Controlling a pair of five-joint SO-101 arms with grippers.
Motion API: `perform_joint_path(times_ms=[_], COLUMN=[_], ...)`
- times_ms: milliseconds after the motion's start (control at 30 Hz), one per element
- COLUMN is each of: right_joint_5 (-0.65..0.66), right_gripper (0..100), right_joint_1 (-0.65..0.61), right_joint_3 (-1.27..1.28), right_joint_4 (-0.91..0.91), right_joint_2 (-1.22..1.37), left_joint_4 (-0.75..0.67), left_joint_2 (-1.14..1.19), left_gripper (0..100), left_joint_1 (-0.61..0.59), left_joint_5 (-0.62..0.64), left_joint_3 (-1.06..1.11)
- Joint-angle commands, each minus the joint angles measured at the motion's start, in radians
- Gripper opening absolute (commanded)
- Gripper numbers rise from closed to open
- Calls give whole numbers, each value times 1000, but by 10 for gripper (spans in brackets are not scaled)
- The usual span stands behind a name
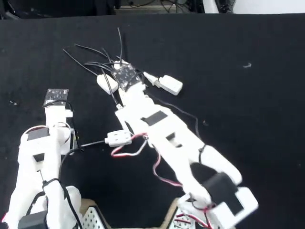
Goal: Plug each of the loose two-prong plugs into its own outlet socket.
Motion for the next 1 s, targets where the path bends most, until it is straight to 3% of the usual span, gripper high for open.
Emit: perform_joint_path(times_ms=[0,167,633,767,967], right_joint_5=[-6,-6,3,5,5], right_gripper=[168,166,164,3,10], right_joint_1=[-12,-72,-21,12,9], right_joint_3=[-160,-334,-527,-526,-493], right_joint_4=[8,114,132,132,253], right_joint_2=[84,225,460,458,295], left_joint_4=[-17,-18,-18,-18,-18], left_joint_2=[-31,-34,-34,-34,-34], left_gripper=[156,156,155,155,155], left_joint_1=[-2,-8,-8,-8,-8], left_joint_5=[26,132,130,130,129], left_joint_3=[-2,16,44,44,44])
